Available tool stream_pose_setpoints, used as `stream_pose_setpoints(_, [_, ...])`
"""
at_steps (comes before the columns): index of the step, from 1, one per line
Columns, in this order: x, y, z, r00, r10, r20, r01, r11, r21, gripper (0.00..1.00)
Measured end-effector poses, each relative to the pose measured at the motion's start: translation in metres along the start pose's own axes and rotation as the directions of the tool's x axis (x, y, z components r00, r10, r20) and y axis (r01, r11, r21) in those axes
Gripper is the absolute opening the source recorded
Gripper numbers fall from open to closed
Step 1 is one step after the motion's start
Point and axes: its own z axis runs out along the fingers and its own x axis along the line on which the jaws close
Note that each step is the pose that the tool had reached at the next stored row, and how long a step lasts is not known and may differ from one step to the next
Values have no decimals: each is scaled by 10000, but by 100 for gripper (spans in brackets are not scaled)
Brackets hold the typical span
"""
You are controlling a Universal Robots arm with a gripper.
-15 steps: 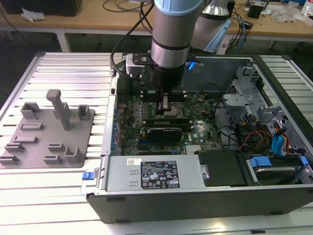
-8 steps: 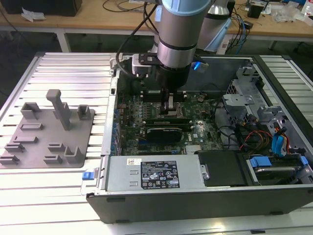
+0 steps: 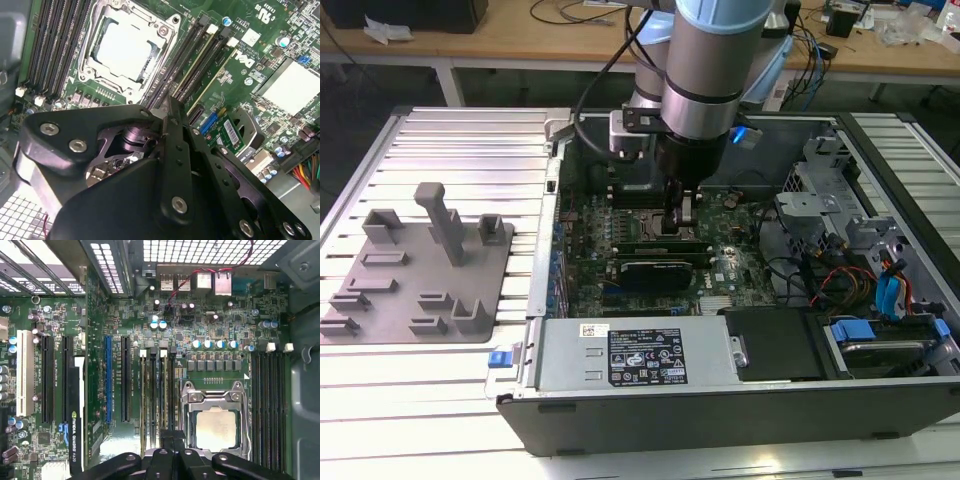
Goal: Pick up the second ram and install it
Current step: 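Press down the second ram until it locks into place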
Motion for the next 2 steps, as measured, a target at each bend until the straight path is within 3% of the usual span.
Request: stream_pose_setpoints(2, [0, -1, 0, 10000, 0, 0, 0, 10000, 0, 8])
